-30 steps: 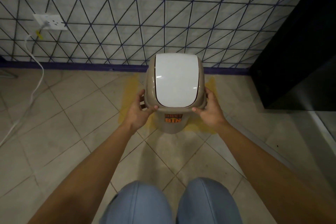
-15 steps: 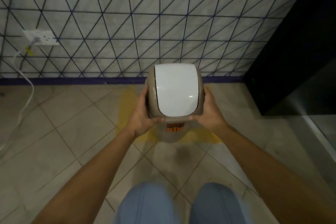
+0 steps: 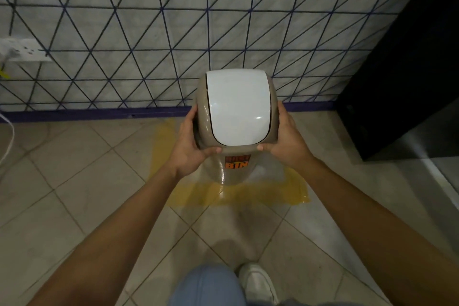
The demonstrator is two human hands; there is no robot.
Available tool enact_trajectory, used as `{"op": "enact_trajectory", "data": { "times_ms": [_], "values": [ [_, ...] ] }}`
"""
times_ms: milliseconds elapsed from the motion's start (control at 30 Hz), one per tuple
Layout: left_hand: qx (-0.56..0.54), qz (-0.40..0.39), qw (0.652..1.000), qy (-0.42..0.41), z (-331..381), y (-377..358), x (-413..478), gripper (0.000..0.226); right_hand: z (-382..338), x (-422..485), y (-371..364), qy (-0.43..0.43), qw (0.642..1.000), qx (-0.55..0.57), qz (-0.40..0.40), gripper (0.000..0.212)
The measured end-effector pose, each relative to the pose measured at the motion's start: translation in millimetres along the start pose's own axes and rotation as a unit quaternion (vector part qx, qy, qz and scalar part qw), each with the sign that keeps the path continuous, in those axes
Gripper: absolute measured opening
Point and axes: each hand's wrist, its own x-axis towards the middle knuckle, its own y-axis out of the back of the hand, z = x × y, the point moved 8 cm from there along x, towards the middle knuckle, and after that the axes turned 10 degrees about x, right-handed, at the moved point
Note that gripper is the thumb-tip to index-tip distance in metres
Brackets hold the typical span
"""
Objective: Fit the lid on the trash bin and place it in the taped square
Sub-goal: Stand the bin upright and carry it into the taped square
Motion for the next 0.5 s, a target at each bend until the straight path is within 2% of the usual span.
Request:
{"op": "enact_trajectory", "data": {
  "times_ms": [500],
  "values": [
    [-0.002,0.006,1.000,-0.001,1,2,49,0.111,-4,41,6,0.002,1.000,0.008,-0.003,0.116]
  ]
}}
